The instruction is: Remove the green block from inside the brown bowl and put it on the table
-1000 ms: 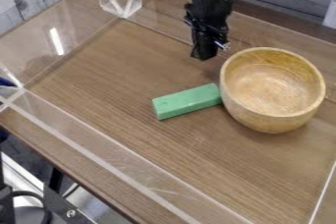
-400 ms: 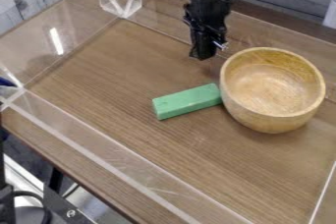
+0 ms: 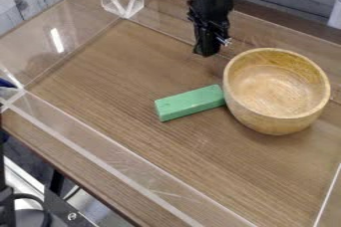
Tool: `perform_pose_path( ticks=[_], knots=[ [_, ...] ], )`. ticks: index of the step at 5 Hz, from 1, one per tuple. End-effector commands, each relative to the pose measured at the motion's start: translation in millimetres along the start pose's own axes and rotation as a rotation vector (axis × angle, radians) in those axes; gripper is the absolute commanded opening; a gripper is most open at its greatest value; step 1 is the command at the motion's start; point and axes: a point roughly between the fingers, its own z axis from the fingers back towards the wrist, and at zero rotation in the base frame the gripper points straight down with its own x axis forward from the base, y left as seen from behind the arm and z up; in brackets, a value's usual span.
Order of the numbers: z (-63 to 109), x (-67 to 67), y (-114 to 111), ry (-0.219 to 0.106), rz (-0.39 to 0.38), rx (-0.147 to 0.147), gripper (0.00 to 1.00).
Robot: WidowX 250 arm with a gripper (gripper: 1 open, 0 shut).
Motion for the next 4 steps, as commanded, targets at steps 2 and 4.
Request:
perform_pose_path(
  ticks=[2, 4],
  knots=[
    [18.8, 2.0, 16.8, -0.049, -0.020, 0.025, 0.00],
    [12.2, -7.9, 33.5, -0.042, -0.054, 0.035, 1.00]
  ],
)
